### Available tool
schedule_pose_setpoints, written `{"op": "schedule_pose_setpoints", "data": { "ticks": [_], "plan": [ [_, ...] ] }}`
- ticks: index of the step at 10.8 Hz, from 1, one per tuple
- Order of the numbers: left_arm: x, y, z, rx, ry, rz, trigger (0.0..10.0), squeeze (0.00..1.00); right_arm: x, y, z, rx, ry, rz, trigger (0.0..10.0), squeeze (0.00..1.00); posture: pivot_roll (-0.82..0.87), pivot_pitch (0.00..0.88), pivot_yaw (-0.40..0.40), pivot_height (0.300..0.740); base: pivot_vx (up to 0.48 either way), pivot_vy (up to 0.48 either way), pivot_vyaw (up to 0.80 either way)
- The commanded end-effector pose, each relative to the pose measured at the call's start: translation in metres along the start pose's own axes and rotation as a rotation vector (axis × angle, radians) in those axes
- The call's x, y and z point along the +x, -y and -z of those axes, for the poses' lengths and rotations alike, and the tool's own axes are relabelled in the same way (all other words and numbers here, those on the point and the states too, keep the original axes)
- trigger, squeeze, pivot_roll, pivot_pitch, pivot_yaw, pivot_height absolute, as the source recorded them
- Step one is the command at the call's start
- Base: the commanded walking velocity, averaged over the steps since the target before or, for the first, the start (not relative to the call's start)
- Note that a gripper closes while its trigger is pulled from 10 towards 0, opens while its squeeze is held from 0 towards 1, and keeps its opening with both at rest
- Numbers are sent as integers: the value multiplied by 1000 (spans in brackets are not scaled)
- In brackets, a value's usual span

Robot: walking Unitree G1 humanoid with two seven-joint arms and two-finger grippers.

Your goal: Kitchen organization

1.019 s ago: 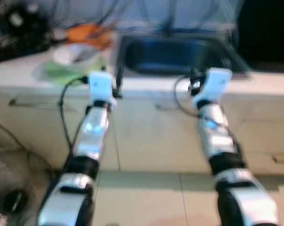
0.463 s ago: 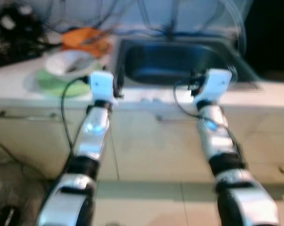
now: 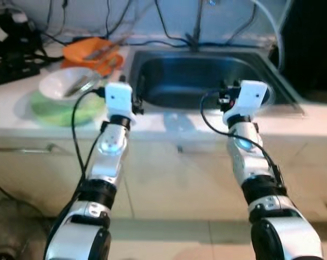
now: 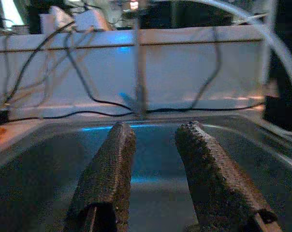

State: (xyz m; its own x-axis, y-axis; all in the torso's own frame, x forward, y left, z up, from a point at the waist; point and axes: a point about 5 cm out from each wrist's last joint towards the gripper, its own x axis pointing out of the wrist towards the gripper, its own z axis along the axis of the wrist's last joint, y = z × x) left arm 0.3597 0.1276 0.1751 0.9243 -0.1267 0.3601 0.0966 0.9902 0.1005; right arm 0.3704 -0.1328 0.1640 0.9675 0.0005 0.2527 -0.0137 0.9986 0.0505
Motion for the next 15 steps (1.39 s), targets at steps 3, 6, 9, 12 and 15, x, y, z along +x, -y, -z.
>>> {"op": "schedule_pose_setpoints", "data": {
  "ticks": [3, 6, 9, 12, 15],
  "plan": [
    [0, -6, -2, 9, 6, -8, 10000, 0, 2, -10, -3, 13, 10, -27, 10000, 0, 41, 13, 5, 740, 410, 0, 0],
    [0, -4, -2, 7, 11, -2, 10000, 0, 1, -10, -3, 12, 10, -24, 10000, 0, 39, 10, 8, 740, 410, 0, 0],
    [0, 6, -7, 13, 46, 54, 10000, 0, 1, -9, -2, 13, 8, -21, 10000, 0, 41, 12, 9, 740, 262, 0, 0],
    [-2, 18, -9, 14, 68, 126, 10000, 0, 1, -9, -1, 15, 8, -17, 10000, 0, 40, 12, 11, 740, 0, 0, 0],
    [-3, 26, -13, 25, 90, 187, 10000, 0, 1, -9, -2, 14, 10, -18, 10000, 0, 41, 13, 11, 740, 0, 0, 0]
  ]
}}
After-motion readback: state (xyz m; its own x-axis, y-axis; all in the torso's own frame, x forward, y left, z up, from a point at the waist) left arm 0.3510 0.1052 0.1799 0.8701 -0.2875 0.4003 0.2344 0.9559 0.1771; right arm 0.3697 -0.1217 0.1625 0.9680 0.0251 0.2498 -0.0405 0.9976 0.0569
